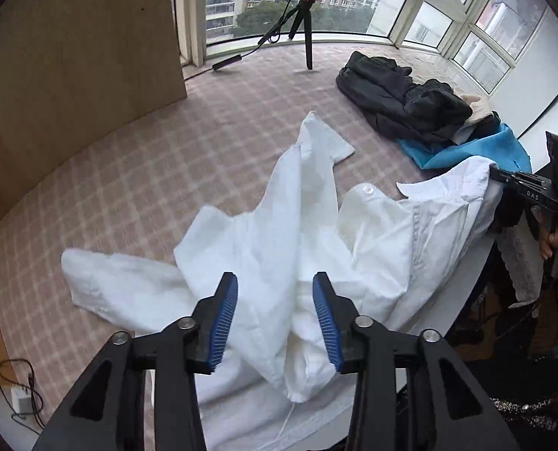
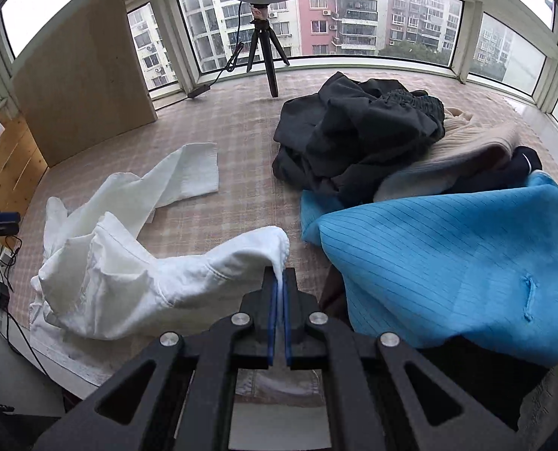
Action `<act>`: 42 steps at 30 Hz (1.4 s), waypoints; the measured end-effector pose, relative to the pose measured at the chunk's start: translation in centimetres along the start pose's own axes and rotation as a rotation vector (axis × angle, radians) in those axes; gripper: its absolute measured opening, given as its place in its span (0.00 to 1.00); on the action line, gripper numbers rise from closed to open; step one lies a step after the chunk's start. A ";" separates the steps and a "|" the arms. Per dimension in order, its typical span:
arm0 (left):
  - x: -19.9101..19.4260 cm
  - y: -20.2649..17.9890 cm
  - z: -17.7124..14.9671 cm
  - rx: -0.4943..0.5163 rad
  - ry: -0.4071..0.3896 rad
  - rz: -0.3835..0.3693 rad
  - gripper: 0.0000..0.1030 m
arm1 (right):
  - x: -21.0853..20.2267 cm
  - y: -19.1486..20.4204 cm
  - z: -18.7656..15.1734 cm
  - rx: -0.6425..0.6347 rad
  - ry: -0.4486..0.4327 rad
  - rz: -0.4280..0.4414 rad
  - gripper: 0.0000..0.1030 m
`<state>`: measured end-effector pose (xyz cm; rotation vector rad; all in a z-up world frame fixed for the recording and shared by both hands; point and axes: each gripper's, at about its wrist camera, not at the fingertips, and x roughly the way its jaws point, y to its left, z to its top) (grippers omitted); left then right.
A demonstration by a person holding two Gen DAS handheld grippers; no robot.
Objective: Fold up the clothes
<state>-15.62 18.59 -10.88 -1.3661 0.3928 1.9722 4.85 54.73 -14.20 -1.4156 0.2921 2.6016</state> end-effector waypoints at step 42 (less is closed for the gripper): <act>-5.5 12.3 -28.5 -0.653 0.083 0.340 0.07 | 13.3 29.6 13.0 -0.674 0.200 0.567 0.44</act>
